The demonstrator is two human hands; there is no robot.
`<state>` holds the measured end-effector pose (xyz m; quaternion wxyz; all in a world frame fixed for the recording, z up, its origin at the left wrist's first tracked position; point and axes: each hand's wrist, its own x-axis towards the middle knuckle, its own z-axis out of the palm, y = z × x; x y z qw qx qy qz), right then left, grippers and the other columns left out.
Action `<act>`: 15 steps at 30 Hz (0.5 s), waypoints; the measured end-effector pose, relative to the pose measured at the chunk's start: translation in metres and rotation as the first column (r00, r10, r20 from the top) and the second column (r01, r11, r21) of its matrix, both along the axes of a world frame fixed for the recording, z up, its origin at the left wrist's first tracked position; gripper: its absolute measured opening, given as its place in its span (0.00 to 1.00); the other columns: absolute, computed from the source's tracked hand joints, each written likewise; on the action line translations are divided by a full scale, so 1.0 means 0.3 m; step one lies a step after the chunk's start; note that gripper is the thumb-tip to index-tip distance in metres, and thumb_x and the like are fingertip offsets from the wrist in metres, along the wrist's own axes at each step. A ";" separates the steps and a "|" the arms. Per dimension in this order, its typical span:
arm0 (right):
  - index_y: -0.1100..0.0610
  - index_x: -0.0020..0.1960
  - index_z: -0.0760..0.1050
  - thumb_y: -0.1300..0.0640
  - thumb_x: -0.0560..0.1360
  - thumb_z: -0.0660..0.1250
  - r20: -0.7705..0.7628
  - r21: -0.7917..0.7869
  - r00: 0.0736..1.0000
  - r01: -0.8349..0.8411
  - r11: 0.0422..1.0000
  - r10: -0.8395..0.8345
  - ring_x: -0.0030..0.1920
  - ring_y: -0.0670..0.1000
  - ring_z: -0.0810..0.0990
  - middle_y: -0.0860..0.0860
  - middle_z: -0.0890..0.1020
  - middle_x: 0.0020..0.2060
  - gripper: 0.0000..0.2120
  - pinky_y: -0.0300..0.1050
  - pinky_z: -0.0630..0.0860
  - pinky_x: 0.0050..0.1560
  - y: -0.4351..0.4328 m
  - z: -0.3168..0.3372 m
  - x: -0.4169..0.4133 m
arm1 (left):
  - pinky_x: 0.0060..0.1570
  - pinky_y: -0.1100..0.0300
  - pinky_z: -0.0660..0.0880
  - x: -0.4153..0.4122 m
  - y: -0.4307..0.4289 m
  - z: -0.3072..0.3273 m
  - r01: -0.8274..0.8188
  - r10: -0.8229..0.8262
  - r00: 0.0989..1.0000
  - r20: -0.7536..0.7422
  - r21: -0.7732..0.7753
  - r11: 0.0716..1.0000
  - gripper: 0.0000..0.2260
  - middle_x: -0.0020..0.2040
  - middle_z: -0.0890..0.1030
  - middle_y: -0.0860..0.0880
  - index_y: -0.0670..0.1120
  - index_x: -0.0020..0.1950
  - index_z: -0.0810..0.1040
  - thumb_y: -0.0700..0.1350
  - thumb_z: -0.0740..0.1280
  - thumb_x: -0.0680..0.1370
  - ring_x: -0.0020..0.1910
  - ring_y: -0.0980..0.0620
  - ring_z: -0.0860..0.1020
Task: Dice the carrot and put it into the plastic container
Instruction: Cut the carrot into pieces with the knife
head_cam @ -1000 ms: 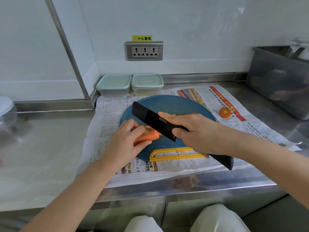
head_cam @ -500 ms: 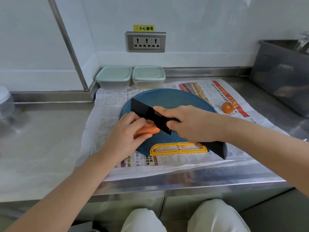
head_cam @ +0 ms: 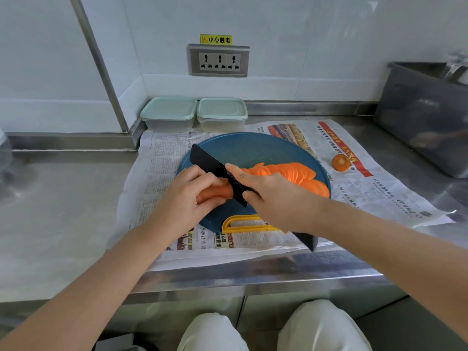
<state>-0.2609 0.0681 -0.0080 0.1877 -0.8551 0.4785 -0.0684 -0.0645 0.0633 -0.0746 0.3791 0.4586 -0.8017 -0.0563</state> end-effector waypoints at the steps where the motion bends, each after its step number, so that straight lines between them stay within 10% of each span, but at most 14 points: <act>1: 0.51 0.79 0.49 0.61 0.82 0.53 0.019 0.014 1.000 0.002 1.000 -0.002 0.26 0.46 0.67 0.51 0.73 0.31 0.27 0.40 0.69 0.29 0.004 -0.019 0.006 | 0.48 0.52 0.76 -0.001 0.002 0.000 -0.004 0.004 1.000 0.000 -0.003 1.000 0.13 0.47 0.76 0.48 0.46 0.55 0.81 0.42 0.75 0.71 0.48 0.51 0.76; 7: 0.50 0.78 0.47 0.60 0.83 0.52 0.007 0.056 0.999 0.034 0.998 -0.034 0.35 0.54 0.75 0.61 0.80 0.43 0.27 0.53 0.75 0.41 -0.037 -0.034 0.047 | 0.47 0.59 0.74 0.000 -0.001 -0.001 -0.021 0.021 1.000 0.005 -0.008 1.000 0.14 0.48 0.76 0.49 0.46 0.55 0.80 0.44 0.75 0.71 0.48 0.52 0.76; 15: 0.39 0.76 0.55 0.58 0.82 0.54 0.147 0.276 0.982 0.073 0.958 -0.117 0.22 0.47 0.71 0.53 0.74 0.30 0.26 0.41 0.73 0.23 -0.046 0.078 -0.018 | 0.44 0.55 0.76 0.004 0.004 -0.018 -0.044 0.045 0.998 0.035 -0.041 0.998 0.13 0.46 0.73 0.49 0.45 0.53 0.79 0.51 0.71 0.73 0.46 0.51 0.74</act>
